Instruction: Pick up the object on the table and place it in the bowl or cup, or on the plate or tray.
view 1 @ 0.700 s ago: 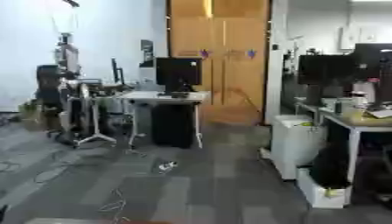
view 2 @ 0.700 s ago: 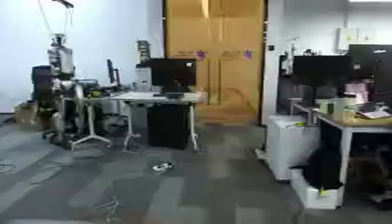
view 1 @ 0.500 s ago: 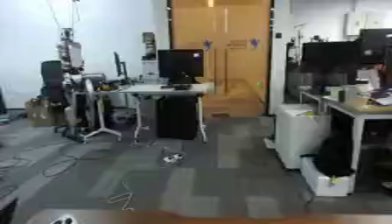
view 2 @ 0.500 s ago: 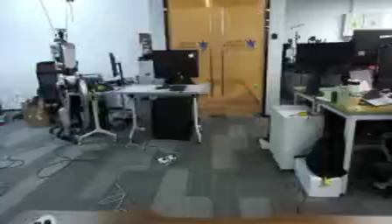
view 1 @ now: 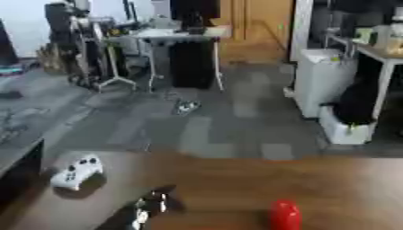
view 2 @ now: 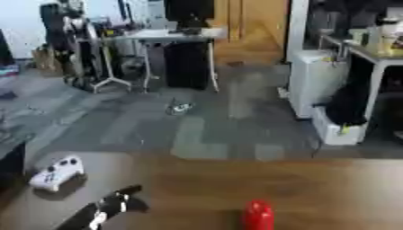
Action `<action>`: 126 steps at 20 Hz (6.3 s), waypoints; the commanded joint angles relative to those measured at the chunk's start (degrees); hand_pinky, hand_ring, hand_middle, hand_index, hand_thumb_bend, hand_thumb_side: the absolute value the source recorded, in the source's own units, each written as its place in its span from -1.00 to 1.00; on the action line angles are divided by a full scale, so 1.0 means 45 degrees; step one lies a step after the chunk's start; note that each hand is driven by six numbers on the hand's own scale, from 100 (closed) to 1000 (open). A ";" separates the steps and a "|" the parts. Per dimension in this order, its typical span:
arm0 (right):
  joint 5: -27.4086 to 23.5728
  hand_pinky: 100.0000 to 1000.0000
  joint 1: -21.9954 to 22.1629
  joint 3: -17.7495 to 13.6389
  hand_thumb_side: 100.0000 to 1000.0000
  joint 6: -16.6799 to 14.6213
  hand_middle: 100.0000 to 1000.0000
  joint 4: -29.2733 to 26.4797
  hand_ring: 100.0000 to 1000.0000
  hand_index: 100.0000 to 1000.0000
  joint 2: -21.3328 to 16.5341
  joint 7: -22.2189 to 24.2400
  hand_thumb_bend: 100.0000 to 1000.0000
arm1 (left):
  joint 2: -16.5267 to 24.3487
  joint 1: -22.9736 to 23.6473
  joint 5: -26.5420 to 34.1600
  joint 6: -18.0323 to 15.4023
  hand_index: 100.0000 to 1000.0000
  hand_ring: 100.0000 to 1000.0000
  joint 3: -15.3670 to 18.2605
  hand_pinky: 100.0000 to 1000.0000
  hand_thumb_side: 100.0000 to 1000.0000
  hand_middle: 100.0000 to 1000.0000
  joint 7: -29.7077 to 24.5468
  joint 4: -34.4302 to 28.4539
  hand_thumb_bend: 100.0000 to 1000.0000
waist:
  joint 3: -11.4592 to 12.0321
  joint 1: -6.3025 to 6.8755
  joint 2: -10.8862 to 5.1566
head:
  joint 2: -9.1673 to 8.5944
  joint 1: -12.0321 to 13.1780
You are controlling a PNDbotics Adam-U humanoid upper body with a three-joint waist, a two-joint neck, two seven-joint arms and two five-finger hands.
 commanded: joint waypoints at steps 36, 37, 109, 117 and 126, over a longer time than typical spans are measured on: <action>-0.1725 0.50 -0.2394 -0.0233 0.73 -0.0004 0.70 -0.0147 0.65 0.80 -0.3529 0.1197 -0.48 | 0.0449 -0.0617 -0.0263 -0.0193 0.59 1.00 -0.0054 0.56 0.40 0.40 -0.0283 -0.0635 -1.00 | 0.0862 -0.0568 0.0407 | 0.1486 0.1397; -0.1783 0.54 -0.2483 -0.0265 0.74 0.0045 0.72 -0.0147 0.69 0.81 -0.3618 0.1372 -0.46 | 0.0441 -0.0658 -0.0256 -0.0206 0.59 1.00 -0.0082 0.57 0.41 0.40 -0.0310 -0.0648 -1.00 | 0.0941 -0.0583 0.0441 | 0.1421 0.1351; -0.1521 0.54 -1.0673 0.1472 0.70 0.1361 0.67 0.4206 0.62 0.74 -0.3022 0.4376 -0.41 | -0.0768 -0.2722 -0.0602 -0.0725 0.60 1.00 -0.1287 0.62 0.51 0.42 -0.1867 0.0065 -1.00 | 0.3778 -0.0669 0.1691 | 0.0217 -0.6512; -0.1669 0.52 -1.1353 0.1931 0.69 0.1364 0.65 0.4397 0.60 0.71 -0.2454 0.4689 -0.40 | -0.1003 -0.2861 -0.0829 -0.0830 0.60 1.00 -0.1423 0.62 0.52 0.42 -0.2019 0.0351 -1.00 | 0.3880 -0.0617 0.1741 | 0.0200 -0.6733; -0.1246 0.51 -1.1629 0.2413 0.68 0.1123 0.65 0.4711 0.59 0.73 -0.1804 0.5049 -0.41 | -0.1258 -0.3135 -0.1072 -0.1014 0.60 1.00 -0.1649 0.62 0.52 0.42 -0.2139 0.0779 -1.00 | 0.3942 -0.0742 0.1773 | 0.0241 -0.6714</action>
